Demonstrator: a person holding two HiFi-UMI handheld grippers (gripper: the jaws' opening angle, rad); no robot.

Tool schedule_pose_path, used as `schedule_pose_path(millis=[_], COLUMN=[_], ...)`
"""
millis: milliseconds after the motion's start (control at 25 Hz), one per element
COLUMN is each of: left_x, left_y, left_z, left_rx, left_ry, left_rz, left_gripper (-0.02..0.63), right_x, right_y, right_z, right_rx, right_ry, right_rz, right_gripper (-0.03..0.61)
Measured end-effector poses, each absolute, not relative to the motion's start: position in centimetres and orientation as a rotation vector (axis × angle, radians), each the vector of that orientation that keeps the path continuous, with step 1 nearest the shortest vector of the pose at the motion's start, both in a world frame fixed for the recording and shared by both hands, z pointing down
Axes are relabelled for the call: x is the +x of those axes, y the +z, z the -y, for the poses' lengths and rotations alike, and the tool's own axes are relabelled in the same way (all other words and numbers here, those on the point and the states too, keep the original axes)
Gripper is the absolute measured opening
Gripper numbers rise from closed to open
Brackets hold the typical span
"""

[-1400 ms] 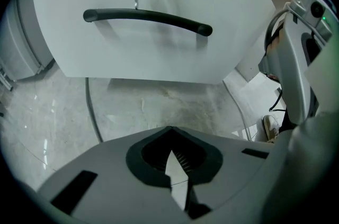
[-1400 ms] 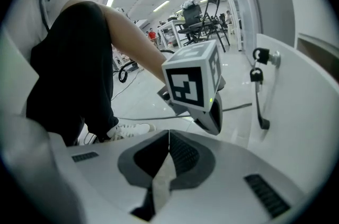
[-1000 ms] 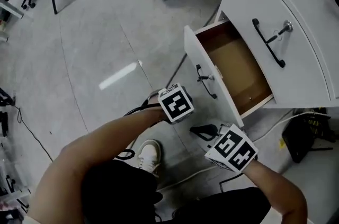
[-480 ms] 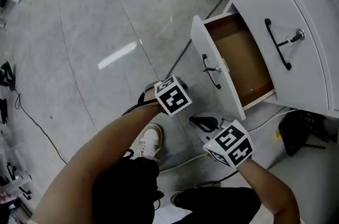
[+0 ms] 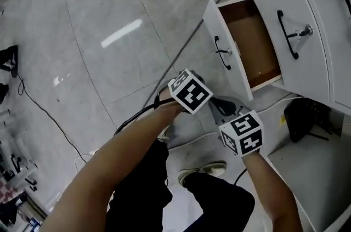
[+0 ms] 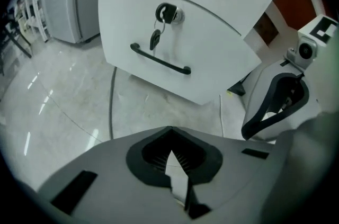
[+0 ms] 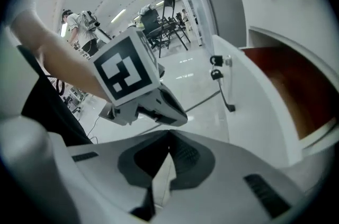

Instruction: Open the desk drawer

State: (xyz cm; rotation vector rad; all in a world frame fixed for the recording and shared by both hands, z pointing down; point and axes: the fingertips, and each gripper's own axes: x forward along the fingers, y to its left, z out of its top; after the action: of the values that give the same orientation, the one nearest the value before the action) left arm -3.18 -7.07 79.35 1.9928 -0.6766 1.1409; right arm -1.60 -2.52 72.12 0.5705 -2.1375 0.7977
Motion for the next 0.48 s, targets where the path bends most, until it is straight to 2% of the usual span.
schedule_pose_path(millis=[480], left_x=[-4.8], left_y=[71.7], left_z=[5.1], left_rx=[1.910], left_ry=[1.181], left_rz=[0.717], left_gripper=[0.005], right_x=[-2.5], right_y=[63.0], right_z=[2.3], right_rx=[0.624], right_ry=[0.870], right_rz=[2.162], right_gripper=[0.015])
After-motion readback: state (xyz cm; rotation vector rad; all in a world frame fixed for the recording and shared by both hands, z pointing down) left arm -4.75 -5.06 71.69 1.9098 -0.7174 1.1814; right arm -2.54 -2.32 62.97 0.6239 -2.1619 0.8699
